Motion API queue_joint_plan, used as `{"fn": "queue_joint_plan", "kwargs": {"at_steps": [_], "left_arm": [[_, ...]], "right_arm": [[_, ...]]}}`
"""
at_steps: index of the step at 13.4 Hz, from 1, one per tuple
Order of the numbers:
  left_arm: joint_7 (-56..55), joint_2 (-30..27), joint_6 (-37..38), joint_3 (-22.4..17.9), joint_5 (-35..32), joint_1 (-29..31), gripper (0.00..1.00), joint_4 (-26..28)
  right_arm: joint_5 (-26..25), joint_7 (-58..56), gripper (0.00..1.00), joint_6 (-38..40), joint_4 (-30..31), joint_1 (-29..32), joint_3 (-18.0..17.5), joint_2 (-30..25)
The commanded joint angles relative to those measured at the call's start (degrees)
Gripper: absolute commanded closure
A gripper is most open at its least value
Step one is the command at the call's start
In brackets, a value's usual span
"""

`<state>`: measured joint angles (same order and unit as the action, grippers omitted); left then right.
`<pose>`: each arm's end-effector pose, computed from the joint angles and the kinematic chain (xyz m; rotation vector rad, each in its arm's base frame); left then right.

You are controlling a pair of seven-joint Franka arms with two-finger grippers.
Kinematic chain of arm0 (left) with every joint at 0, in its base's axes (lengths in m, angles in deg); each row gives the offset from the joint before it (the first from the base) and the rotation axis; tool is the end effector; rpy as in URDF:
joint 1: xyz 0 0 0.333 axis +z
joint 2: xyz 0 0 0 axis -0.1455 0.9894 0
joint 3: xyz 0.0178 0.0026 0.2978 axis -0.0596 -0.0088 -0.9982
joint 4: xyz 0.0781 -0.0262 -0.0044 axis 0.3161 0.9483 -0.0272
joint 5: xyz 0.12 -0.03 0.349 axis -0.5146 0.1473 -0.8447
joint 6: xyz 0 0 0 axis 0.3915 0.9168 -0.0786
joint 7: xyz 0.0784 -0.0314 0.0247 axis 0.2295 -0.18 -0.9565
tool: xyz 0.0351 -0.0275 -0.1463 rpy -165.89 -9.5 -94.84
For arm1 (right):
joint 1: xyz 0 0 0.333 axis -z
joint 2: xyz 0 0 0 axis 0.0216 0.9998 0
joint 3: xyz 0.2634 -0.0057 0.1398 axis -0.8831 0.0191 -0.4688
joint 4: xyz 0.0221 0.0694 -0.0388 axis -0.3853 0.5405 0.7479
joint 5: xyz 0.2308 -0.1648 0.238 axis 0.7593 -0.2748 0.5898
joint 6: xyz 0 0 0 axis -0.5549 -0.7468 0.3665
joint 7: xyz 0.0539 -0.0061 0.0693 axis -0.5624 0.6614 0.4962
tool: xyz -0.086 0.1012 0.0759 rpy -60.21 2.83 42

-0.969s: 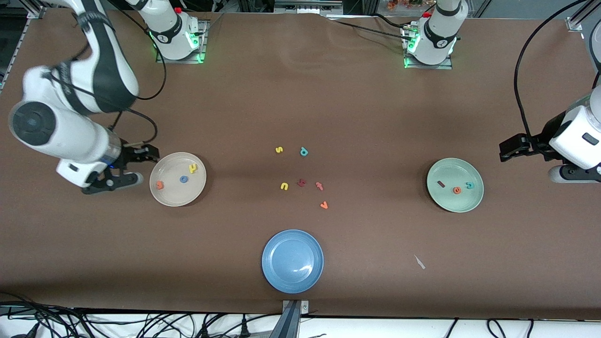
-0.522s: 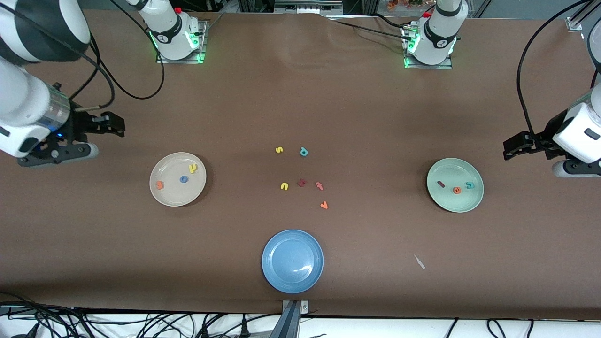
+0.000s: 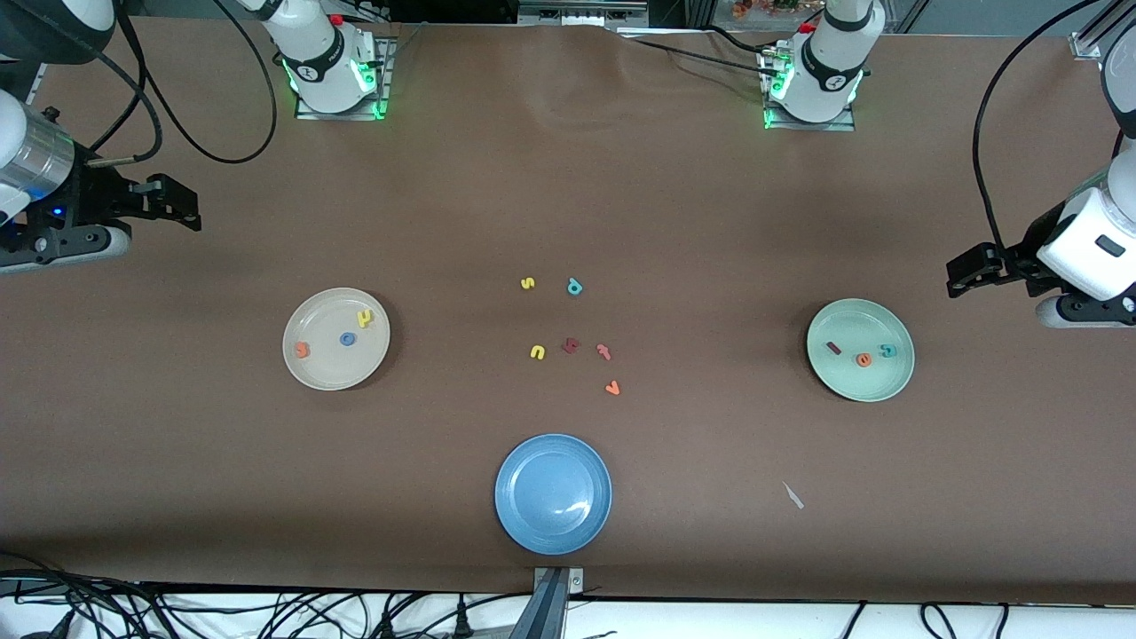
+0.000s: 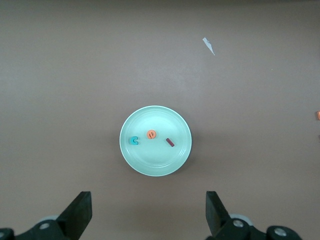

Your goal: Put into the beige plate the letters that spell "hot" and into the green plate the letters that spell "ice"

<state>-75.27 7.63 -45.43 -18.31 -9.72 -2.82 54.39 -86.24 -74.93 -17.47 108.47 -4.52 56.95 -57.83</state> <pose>0.5903 -0.0135 0.5095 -3.0965 -0.0252 0.0152 0.5416 0.0365 0.5144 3.1081 0.2955 -0.1610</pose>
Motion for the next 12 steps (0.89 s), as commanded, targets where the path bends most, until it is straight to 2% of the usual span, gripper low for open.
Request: {"fn": "queue_joint_plan", "kwargs": {"at_steps": [1,9,12], "left_arm": [[0.83,-1.06,-0.7,0.34,1.2,0.69,0.0,1.09],[1.09,-1.06,-0.7,0.34,1.02,0.69,0.0,1.09],[1.01,-0.97,-0.7,0.34,1.02,0.69,0.0,1.09]], "right_arm": [[1.16,0.12,0.11,-0.88,2.46,-2.17,2.05,-2.28],[1.16,0.03,0.1,-0.7,1.23,-2.17,2.05,-2.1],[0.89,-0.31,0.06,-0.7,0.09,-2.08,2.13,-2.02]]}}
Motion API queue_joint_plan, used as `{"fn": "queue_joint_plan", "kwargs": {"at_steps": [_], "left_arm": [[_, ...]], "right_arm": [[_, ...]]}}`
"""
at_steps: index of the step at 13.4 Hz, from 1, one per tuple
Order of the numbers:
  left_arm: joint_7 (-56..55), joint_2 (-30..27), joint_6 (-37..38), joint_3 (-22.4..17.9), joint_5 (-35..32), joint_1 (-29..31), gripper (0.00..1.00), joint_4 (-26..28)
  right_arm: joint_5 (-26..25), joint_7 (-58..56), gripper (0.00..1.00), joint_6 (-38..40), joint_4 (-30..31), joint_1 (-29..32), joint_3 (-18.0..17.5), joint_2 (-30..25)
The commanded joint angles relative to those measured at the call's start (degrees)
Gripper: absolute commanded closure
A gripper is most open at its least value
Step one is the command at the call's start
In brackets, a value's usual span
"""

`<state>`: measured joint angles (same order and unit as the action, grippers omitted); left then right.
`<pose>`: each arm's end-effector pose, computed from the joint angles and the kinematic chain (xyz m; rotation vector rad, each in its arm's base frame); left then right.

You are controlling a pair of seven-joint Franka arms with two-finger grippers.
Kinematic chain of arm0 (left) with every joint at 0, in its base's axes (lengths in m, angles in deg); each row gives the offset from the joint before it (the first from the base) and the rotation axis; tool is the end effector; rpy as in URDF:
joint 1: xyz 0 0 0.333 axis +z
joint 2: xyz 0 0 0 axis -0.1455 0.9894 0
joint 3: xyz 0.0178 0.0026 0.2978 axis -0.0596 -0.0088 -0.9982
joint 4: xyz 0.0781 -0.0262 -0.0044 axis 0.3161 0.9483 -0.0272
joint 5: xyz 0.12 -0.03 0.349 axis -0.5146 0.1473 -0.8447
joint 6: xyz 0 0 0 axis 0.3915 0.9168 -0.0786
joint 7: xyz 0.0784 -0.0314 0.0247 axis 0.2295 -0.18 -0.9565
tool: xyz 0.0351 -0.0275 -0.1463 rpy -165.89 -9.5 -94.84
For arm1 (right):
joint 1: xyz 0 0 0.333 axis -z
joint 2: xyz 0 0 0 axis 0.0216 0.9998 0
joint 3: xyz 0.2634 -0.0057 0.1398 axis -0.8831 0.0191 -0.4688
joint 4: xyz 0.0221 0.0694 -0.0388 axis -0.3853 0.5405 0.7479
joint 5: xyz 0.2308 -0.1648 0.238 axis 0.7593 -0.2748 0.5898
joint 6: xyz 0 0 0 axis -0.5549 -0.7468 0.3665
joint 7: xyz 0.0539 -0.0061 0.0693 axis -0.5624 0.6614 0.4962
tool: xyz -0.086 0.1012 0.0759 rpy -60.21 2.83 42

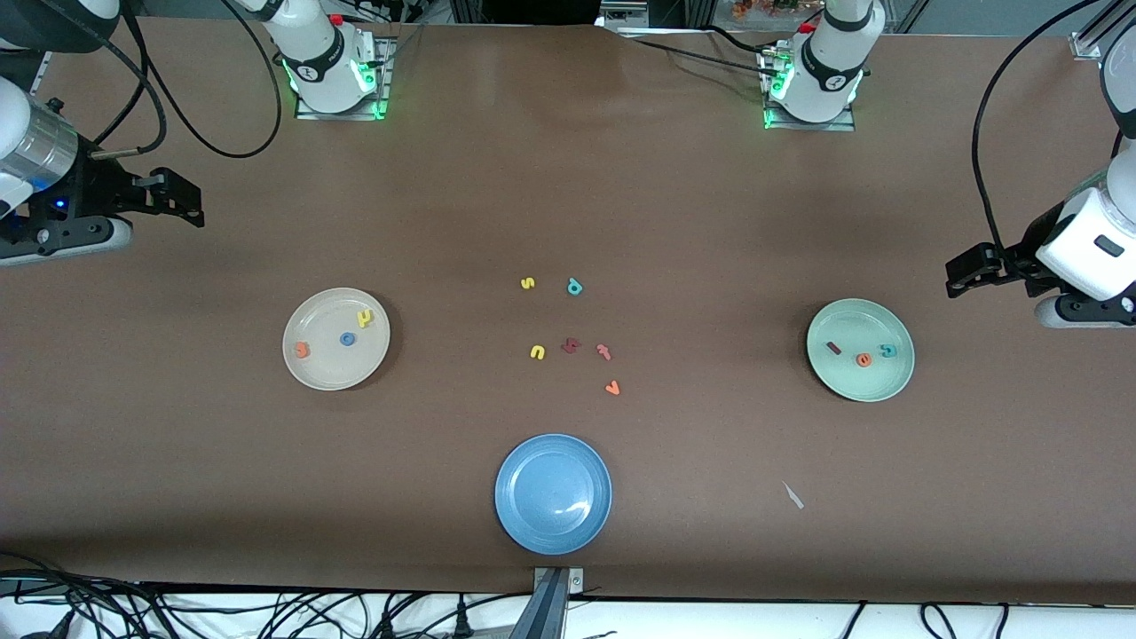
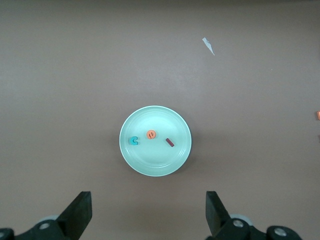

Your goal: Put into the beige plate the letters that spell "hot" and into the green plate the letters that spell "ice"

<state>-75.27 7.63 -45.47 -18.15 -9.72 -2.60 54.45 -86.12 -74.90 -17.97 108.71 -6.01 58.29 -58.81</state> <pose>0.5903 -0.0128 0.5091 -3.0970 -0.0268 0.0157 0.5392 0.0384 0.5225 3.1093 0.2987 -0.1272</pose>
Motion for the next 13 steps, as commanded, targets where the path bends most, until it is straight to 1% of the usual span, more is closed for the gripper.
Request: {"fn": "queue_joint_plan", "kwargs": {"at_steps": [1,5,8,10,11,13], "left_arm": [[0.92,-0.97,-0.66,0.19,1.11,0.47,0.0,1.03],[0.74,-0.97,-0.57,0.19,1.02,0.56,0.0,1.03],[0.83,-0.97,-0.57,0.19,1.02,0.56,0.0,1.03],[0.74,-0.97,-0.57,0.19,1.11,0.56,0.0,1.03],[0.83,-0.97,-0.66,0.19,1.02,0.56,0.0,1.03],[0.83,-0.97,-0.57,0.19,1.02,0.65,0.0,1.03]], "right_arm": [[0.6,-0.61,0.02,-0.54,-0.24,-0.33,0.8,-0.96],[0.16,-0.43,0.0,0.07,-2.61,-0.24,0.88,-0.78],[0.24,-0.78,0.0,-0.2,-3.76,-0.24,1.76,-0.08],[1.38,-0.79,0.0,0.86,-4.37,0.2,3.16,0.01],[2.43,-0.26,0.0,1.65,-4.46,0.11,3.26,0.27],[-0.18,2.1,0.0,1.04,-4.55,-0.93,2.56,0.1]]}}
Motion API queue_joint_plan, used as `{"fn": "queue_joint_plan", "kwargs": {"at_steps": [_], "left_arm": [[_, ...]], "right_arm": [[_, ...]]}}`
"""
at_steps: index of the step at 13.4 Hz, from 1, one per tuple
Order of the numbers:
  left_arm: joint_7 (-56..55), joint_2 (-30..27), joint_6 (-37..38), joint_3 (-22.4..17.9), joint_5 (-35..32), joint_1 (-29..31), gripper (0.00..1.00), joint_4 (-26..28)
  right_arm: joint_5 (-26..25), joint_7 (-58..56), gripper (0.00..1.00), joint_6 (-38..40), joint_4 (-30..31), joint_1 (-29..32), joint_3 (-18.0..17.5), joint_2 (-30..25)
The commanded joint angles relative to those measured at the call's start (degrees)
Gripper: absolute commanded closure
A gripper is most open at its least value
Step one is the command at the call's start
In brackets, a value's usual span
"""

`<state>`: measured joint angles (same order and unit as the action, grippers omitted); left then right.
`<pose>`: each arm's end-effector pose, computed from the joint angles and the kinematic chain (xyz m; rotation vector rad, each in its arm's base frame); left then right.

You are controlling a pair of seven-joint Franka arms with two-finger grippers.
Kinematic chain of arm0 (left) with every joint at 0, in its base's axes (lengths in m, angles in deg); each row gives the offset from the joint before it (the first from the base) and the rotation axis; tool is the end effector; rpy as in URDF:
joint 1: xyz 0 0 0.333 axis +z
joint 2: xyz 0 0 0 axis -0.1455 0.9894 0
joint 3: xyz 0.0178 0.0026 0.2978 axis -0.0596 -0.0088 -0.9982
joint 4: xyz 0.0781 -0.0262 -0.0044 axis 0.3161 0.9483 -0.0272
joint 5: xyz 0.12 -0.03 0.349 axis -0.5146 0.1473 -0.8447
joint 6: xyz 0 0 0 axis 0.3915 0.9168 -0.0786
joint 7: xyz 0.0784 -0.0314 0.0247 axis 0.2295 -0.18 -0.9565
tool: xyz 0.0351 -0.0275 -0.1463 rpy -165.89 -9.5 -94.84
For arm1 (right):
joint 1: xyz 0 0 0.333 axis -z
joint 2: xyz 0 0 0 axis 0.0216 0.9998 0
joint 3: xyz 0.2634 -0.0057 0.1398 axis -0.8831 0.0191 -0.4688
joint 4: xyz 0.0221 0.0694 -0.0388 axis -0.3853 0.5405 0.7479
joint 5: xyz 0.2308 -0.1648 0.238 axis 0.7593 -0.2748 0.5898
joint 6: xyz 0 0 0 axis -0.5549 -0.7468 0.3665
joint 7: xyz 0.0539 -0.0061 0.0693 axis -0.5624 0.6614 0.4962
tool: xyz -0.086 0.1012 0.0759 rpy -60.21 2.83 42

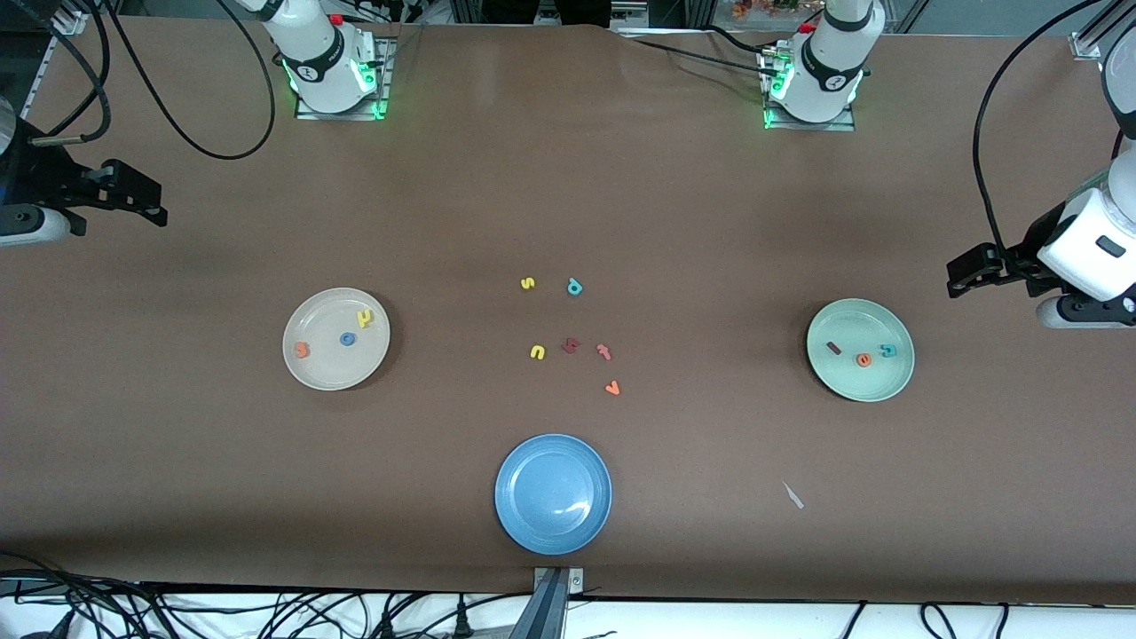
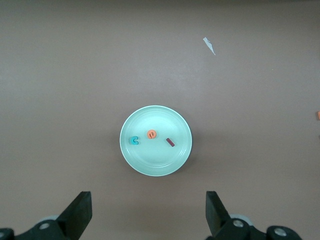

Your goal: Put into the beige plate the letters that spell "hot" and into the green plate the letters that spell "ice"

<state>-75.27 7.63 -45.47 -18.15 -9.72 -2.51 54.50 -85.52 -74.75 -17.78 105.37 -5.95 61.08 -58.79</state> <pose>0.5902 -0.0119 0.5087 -3.0970 -0.0292 0.0171 0.5452 0.0140 0.5480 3.1256 0.2171 -0.0419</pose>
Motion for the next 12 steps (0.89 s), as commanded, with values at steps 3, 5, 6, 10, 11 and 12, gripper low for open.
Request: {"fn": "queue_joint_plan", "kwargs": {"at_steps": [3,5,6,10,11,12], "left_arm": [[1.01,-0.97,-0.57,0.01,1.11,0.56,0.0,0.98],[1.36,-0.97,-0.66,0.01,1.37,0.65,0.0,0.98],[1.36,-0.97,-0.66,0.1,1.46,0.65,0.0,0.98],[1.53,-0.97,-0.66,-0.08,6.91,2.41,0.0,0.98],[1.45,-0.89,-0.57,-0.08,6.74,2.41,0.0,0.98],[1.45,-0.97,-0.57,-0.08,6.65,2.32,0.0,0.98]], "right_arm": [[-1.41,5.31,0.0,0.85,-1.21,-1.27,-0.32,0.09],[-1.5,5.31,0.0,0.85,-1.21,-1.27,-0.24,0.09],[-1.41,5.31,0.0,0.85,-1.21,-1.27,-0.15,0.09],[-1.41,5.31,0.0,0.85,-1.21,-1.27,-0.15,0.09],[-1.41,5.31,0.0,0.85,-1.21,-1.27,-0.15,0.09],[-1.41,5.31,0.0,0.85,-1.21,-1.27,-0.15,0.09]]}}
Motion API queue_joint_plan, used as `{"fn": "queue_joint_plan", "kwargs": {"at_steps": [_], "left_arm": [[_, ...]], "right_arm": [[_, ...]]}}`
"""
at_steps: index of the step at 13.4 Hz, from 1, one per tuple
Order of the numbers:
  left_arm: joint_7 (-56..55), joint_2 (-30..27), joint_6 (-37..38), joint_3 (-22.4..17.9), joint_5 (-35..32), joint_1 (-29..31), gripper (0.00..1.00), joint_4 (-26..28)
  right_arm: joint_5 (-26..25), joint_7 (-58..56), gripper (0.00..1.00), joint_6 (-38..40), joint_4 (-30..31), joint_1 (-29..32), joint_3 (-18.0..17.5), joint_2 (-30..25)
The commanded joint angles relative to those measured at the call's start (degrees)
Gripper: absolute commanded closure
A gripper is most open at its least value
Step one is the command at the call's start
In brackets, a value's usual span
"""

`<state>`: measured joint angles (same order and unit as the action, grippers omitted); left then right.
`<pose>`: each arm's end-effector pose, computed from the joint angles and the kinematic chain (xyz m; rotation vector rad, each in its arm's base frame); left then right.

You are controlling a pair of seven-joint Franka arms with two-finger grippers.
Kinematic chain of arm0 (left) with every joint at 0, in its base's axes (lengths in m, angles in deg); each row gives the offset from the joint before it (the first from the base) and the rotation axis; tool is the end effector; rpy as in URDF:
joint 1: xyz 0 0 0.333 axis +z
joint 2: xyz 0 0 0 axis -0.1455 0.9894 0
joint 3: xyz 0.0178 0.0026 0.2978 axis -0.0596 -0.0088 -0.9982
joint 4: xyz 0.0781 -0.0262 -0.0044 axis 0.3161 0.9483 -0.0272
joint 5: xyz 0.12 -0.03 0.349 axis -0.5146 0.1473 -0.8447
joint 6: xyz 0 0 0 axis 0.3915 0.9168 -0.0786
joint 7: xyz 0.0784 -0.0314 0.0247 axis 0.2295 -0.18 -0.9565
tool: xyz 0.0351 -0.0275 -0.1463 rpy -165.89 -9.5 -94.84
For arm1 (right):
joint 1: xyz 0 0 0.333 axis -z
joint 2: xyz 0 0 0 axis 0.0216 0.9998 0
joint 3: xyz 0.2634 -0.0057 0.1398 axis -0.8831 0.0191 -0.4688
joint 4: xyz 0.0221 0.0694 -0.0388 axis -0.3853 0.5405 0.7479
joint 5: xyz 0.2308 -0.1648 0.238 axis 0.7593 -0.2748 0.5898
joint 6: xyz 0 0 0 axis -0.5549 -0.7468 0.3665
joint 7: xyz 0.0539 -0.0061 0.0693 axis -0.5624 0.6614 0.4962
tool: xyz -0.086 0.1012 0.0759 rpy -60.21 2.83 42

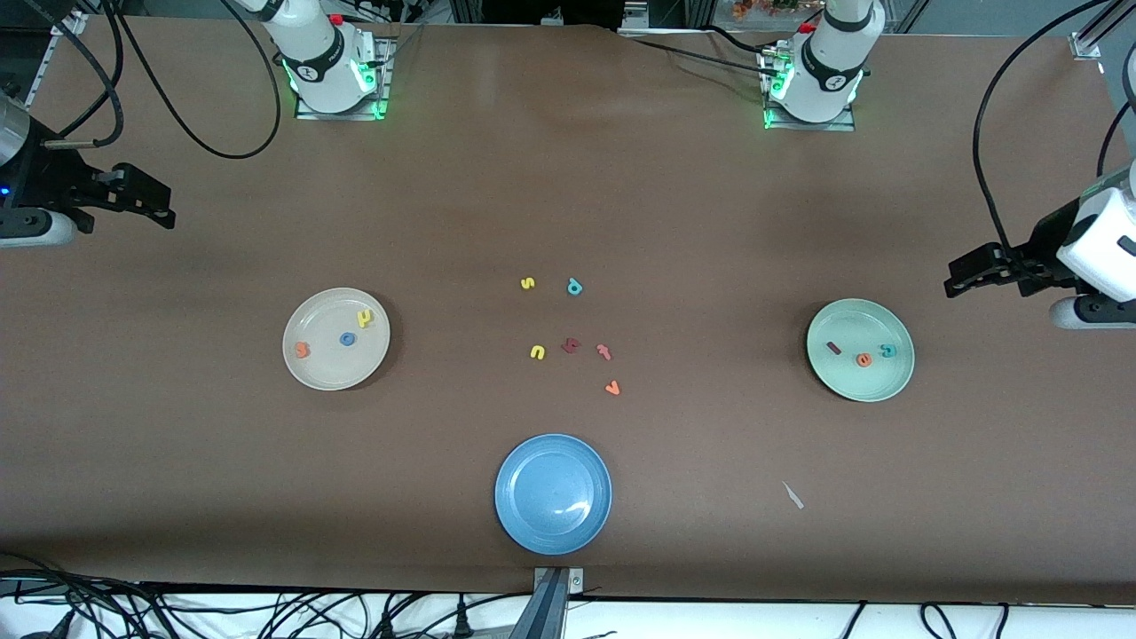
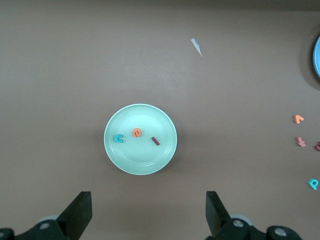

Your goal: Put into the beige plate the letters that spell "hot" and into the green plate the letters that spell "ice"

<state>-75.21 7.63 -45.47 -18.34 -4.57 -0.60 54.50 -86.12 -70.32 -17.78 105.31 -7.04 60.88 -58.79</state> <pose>0.5901 -0.0036 0.5086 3.0954 0.0947 -0.0242 0.5450 0.0246 0.5484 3.1188 0.1309 -0.0393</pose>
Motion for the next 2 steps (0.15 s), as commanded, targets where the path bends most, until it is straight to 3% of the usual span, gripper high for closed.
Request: {"fn": "queue_joint_plan", "kwargs": {"at_steps": [1,2], "left_arm": [[1.39,-0.89,-0.66,0.11,1.41,0.4,0.0,0.98],[1.39,-0.71,-0.66,0.11,1.32,0.4,0.0,0.98]], "right_arm": [[-0.81,0.88,0.0,0.85,-1.15,-0.18,0.05,0.09],[-0.81,0.88,0.0,0.85,-1.15,-0.18,0.05,0.09]]}}
